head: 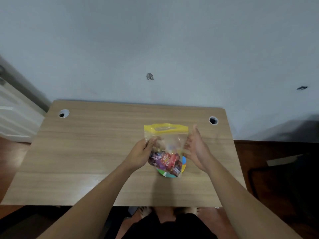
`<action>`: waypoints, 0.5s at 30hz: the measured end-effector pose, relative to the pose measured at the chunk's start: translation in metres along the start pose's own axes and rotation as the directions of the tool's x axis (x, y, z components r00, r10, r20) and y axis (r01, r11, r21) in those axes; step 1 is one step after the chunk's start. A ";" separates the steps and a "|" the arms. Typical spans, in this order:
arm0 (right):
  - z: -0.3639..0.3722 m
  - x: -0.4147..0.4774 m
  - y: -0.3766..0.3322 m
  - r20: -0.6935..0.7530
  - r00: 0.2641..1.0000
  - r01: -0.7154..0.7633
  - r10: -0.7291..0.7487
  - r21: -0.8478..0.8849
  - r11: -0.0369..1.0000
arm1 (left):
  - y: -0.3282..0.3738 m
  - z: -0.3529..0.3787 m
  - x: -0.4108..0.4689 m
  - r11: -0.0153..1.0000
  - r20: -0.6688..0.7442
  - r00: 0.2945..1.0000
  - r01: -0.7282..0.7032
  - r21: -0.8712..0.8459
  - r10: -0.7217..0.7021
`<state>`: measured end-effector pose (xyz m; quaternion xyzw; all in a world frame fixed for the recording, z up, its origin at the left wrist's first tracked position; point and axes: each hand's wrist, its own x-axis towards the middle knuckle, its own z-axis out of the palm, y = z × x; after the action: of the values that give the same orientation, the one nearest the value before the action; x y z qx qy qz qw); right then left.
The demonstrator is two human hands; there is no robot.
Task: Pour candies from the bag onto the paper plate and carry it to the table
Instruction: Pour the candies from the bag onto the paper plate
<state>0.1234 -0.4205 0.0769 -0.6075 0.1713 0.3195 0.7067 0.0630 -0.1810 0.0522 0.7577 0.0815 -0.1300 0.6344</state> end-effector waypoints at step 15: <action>0.001 0.011 0.109 -0.091 0.995 -0.016 -0.049 -0.607 0.795 | -0.063 0.052 -0.007 0.904 0.124 0.896 0.425 0.040 -0.427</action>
<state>0.0593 -0.4104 -0.0112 -0.8188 0.0903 0.3200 0.4680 0.0336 -0.2209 -0.0132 0.7152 0.2031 -0.3149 0.5899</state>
